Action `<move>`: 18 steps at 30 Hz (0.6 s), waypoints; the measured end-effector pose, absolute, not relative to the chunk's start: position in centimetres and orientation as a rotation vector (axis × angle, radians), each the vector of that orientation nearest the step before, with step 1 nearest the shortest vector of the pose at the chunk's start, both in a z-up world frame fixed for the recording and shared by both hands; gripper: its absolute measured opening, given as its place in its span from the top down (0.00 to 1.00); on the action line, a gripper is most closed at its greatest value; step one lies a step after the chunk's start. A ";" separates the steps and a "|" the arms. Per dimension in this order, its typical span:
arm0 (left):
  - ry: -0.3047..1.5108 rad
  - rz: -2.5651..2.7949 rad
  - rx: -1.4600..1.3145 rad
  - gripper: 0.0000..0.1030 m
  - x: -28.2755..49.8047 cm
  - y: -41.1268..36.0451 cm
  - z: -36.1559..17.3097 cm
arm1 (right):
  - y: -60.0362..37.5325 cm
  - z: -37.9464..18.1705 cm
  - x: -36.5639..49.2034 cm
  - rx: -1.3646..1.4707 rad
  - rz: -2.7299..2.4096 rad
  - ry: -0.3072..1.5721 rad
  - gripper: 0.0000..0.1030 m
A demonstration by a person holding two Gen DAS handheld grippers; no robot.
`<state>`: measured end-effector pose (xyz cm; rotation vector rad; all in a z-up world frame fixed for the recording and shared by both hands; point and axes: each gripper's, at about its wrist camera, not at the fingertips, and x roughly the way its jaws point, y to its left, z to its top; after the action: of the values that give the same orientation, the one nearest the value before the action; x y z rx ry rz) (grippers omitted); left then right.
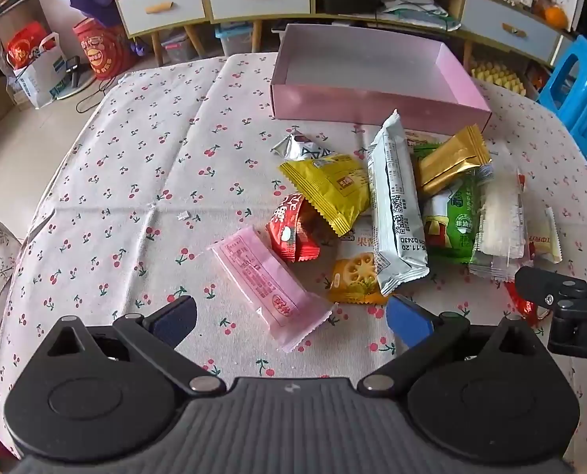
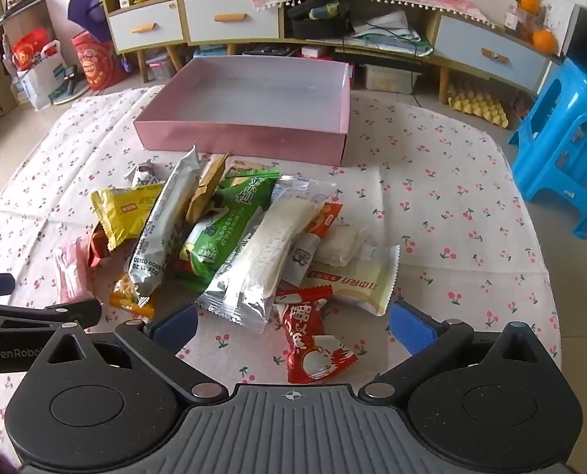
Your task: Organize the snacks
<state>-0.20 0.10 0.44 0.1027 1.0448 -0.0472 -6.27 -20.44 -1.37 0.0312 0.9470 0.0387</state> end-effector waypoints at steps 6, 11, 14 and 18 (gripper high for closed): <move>1.047 -0.047 0.103 0.00 -0.1 0.0 0.5 | -20.4 -1.6 -6.1 0.032 0.040 0.949 0.00; 1.046 -0.046 0.104 0.00 -0.1 0.0 0.4 | -20.3 -1.6 -6.1 0.032 0.040 0.950 0.00; 1.046 -0.047 0.104 0.00 -0.1 0.1 0.4 | -20.3 -1.6 -6.1 0.032 0.041 0.951 0.00; 1.045 -0.047 0.104 0.00 -0.1 0.1 0.4 | -20.3 -1.6 -6.2 0.032 0.040 0.950 0.00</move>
<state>-0.12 0.07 0.45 0.1038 1.0452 -0.0471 -6.15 -20.29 -1.56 0.0324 0.9498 0.0396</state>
